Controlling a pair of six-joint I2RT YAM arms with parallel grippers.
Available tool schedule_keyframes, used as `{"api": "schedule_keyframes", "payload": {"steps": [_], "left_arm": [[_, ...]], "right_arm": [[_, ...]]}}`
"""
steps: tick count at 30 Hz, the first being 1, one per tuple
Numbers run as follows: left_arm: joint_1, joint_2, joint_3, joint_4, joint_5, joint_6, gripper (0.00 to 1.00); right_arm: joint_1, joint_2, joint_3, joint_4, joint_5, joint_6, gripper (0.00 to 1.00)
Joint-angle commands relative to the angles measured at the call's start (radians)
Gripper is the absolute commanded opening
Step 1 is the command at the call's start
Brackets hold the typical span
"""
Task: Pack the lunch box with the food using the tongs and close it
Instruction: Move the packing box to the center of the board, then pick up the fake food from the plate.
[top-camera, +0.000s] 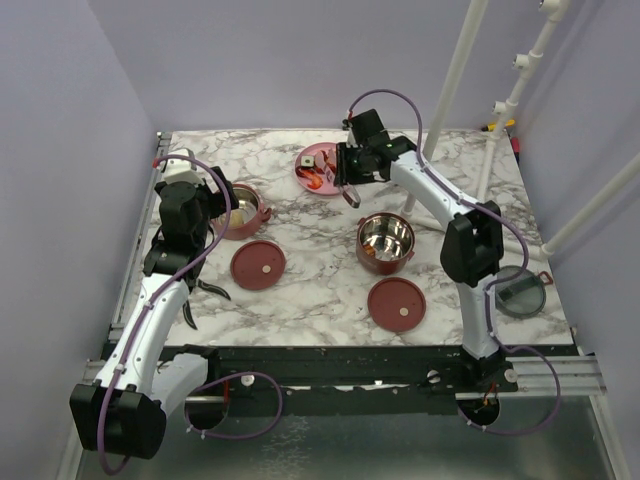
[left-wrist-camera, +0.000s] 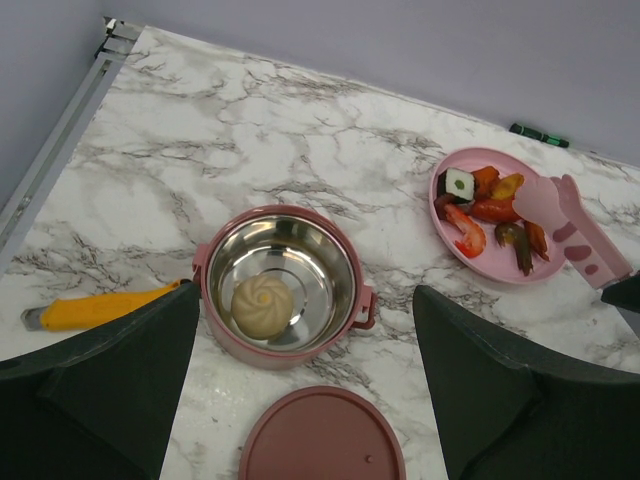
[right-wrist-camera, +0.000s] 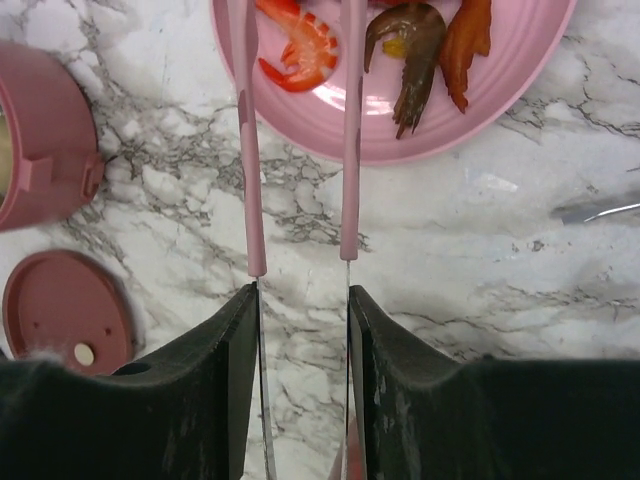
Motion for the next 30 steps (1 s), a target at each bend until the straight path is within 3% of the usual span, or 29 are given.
{"api": "schedule_keyframes", "payload": {"steps": [1,12,30], "left_arm": [[-0.004,-0.007,-0.003,0.019,-0.007,0.009,0.89],[-0.005,-0.028,-0.004,0.017,-0.011,0.013,0.88],[-0.004,-0.023,-0.003,0.019,-0.002,0.008,0.88]], "right_arm": [[0.007,0.08,0.093,0.021,0.052,0.07,0.39],[0.006,0.219,0.23,-0.015,0.057,0.135,0.41],[0.016,0.357,0.373,-0.075,0.049,0.105,0.43]]}}
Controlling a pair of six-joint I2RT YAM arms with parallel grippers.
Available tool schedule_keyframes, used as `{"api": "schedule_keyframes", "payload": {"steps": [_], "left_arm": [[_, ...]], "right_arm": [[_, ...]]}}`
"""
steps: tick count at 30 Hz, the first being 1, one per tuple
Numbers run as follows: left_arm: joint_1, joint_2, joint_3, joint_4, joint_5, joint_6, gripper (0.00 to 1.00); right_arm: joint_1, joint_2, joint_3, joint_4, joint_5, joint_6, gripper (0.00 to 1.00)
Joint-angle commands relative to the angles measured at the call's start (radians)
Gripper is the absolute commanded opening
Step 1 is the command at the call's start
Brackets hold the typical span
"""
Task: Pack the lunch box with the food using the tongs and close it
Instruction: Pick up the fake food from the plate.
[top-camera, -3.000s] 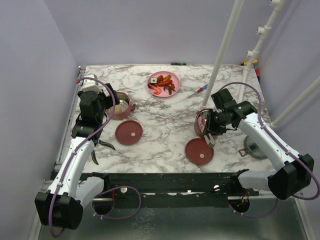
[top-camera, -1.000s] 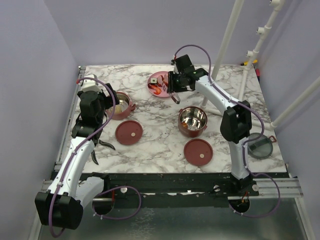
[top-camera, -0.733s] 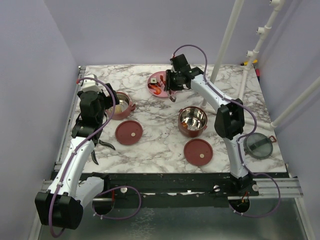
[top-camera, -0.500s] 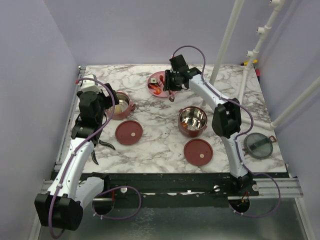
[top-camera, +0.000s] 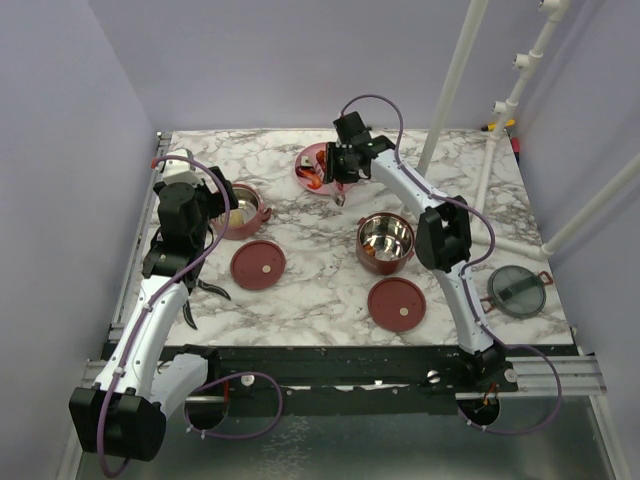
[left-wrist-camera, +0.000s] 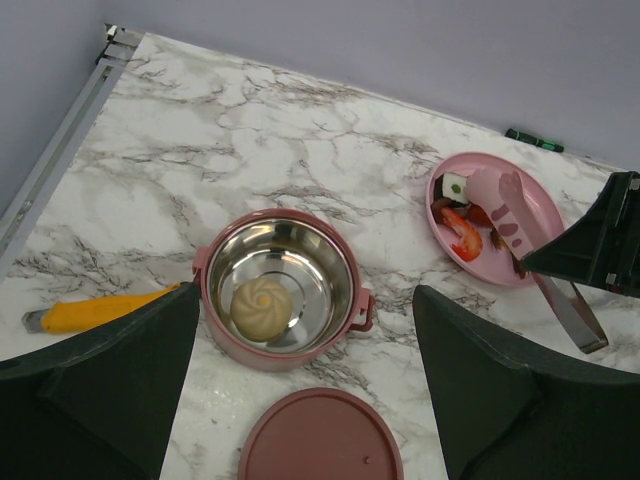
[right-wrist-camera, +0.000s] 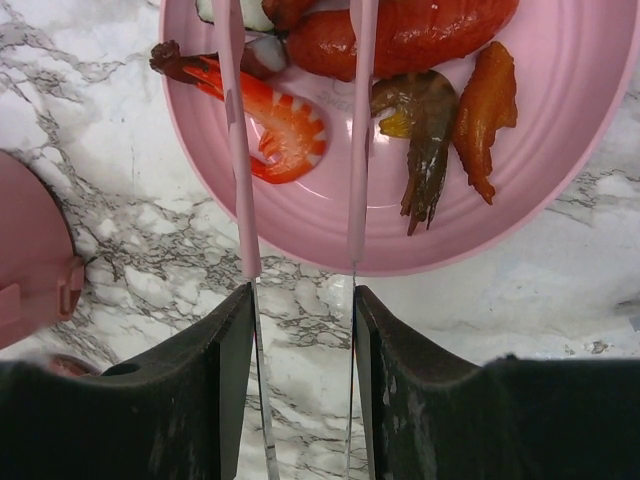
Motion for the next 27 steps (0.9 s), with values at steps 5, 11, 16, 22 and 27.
{"api": "schedule_keyframes", "payload": {"steps": [5,11,16,22,27], "left_arm": [[-0.005,-0.008,-0.004,0.019,-0.002,0.007,0.88],[-0.004,-0.009,-0.004,0.019,-0.004,0.007,0.88],[-0.004,-0.011,-0.004,0.018,-0.003,0.008,0.88],[-0.005,-0.015,-0.004,0.019,-0.005,0.01,0.89],[-0.004,-0.02,-0.004,0.019,-0.009,0.011,0.88]], "right_arm": [[0.016,0.04,0.041,-0.06,0.068,-0.025,0.42],[0.016,0.009,0.017,-0.078,0.146,-0.01,0.32],[0.015,-0.038,-0.017,-0.072,0.182,-0.013,0.32],[0.016,-0.014,0.0,-0.065,0.126,-0.01,0.3],[0.016,-0.014,-0.004,-0.048,0.096,-0.013,0.15]]}}
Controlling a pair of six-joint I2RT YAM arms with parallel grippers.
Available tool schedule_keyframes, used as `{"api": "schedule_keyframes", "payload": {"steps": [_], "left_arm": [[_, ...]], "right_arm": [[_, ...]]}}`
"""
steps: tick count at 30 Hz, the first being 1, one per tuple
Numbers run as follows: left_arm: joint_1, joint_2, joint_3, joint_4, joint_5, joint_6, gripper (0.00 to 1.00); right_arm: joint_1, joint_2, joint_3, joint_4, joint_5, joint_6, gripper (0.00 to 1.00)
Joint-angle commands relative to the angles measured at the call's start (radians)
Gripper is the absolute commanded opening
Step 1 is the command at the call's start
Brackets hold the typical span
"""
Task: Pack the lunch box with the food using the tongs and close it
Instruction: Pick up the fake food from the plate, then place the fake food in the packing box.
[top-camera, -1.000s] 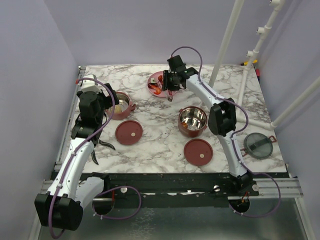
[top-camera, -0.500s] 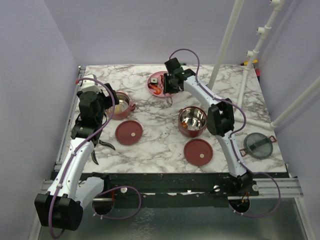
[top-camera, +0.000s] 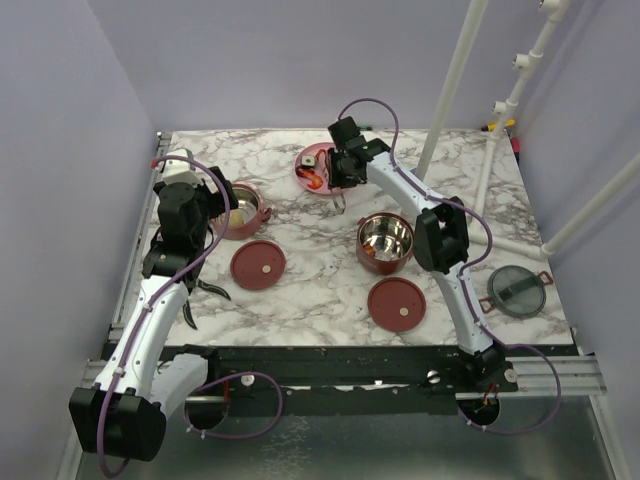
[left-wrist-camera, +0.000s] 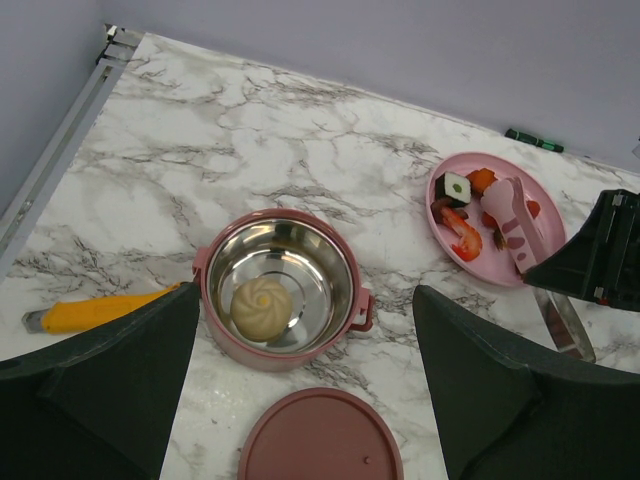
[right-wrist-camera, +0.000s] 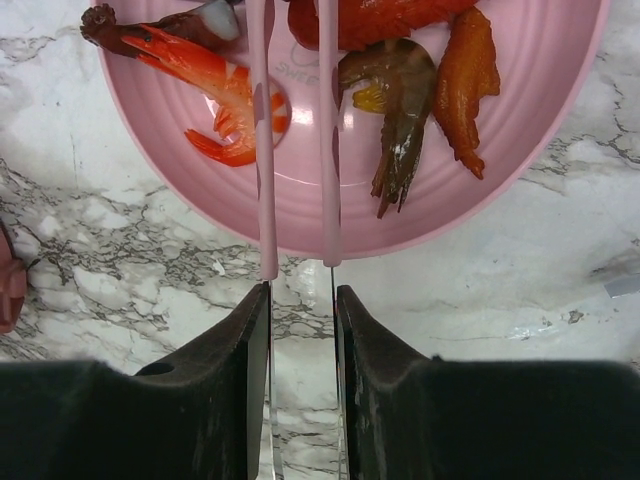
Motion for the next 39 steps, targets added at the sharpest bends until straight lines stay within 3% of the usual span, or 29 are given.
{"api": "schedule_keyframes", "payload": {"steps": [1,7,18,39], "left_arm": [[-0.004,-0.02,-0.004,0.019,-0.009,0.012,0.89],[-0.004,-0.019,-0.004,0.019,-0.014,0.013,0.88],[-0.004,-0.017,-0.003,0.019,-0.016,0.015,0.88],[-0.004,-0.011,-0.005,0.019,-0.02,0.015,0.88]], "right_arm": [[-0.001,-0.037,-0.008,0.017,-0.033,-0.004,0.13],[-0.001,-0.162,-0.103,0.133,-0.056,-0.014,0.01],[0.002,-0.31,-0.227,0.158,-0.055,-0.049,0.01],[0.025,-0.751,-0.702,0.214,-0.074,-0.089,0.01]]}}
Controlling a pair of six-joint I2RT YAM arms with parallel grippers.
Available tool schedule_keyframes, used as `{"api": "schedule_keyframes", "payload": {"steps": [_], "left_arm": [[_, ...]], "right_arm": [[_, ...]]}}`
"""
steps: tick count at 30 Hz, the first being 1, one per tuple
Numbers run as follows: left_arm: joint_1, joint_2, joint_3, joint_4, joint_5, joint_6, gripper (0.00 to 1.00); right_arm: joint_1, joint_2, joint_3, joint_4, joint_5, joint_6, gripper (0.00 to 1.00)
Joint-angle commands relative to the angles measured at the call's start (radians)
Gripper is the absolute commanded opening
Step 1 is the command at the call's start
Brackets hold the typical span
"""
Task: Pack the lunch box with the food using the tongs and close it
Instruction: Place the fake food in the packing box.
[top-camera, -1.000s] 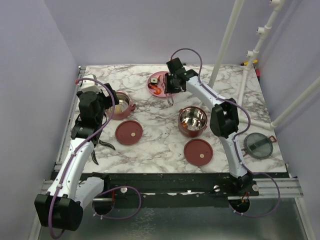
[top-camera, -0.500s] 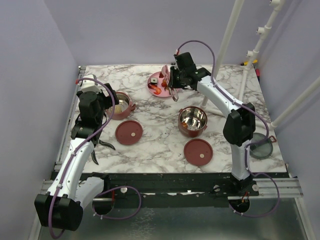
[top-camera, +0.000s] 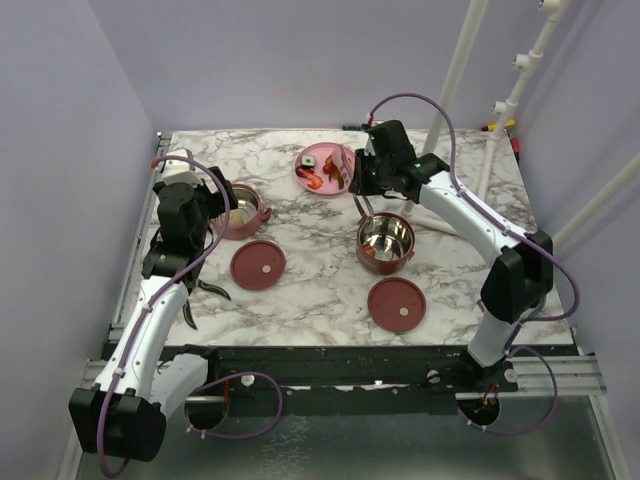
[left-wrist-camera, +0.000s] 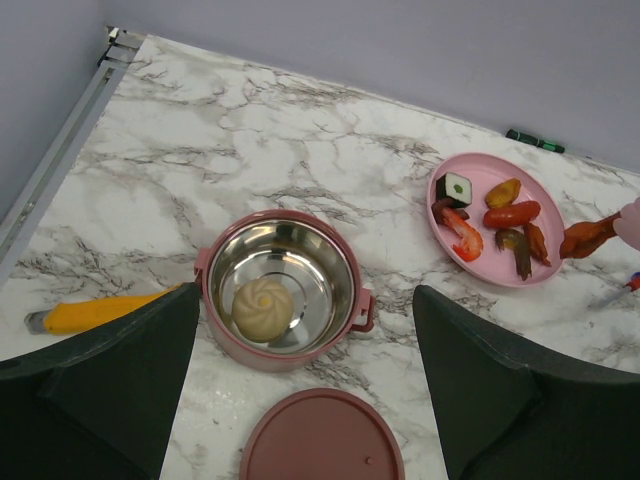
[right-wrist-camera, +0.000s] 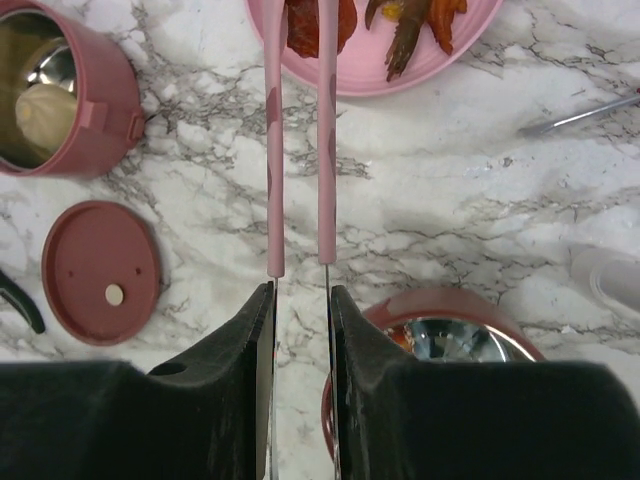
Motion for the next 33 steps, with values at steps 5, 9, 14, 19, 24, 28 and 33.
{"api": "schedule_keyframes", "payload": {"steps": [5,9,14,19,24,28,33], "left_arm": [[-0.005,-0.004,-0.007,0.019,-0.017,0.009,0.88],[-0.004,0.0,-0.007,0.019,-0.016,0.009,0.88],[-0.004,0.006,-0.006,0.018,-0.023,0.011,0.88],[-0.003,0.013,-0.005,0.019,-0.033,0.017,0.88],[-0.003,0.018,-0.006,0.019,-0.033,0.017,0.88],[-0.003,0.02,-0.007,0.019,-0.031,0.016,0.88],[-0.003,0.019,-0.008,0.018,-0.042,0.017,0.88]], "right_arm": [[0.015,-0.254,-0.171,-0.002,-0.005,-0.02,0.01],[0.015,-0.378,-0.237,-0.073,0.034,-0.007,0.01],[0.015,-0.523,-0.313,-0.189,0.052,0.011,0.01],[0.014,-0.638,-0.368,-0.286,0.057,0.052,0.01],[0.015,-0.694,-0.434,-0.311,0.053,0.081,0.01],[0.015,-0.708,-0.481,-0.3,0.049,0.092,0.05],[0.014,-0.717,-0.512,-0.303,0.057,0.094,0.24]]}}
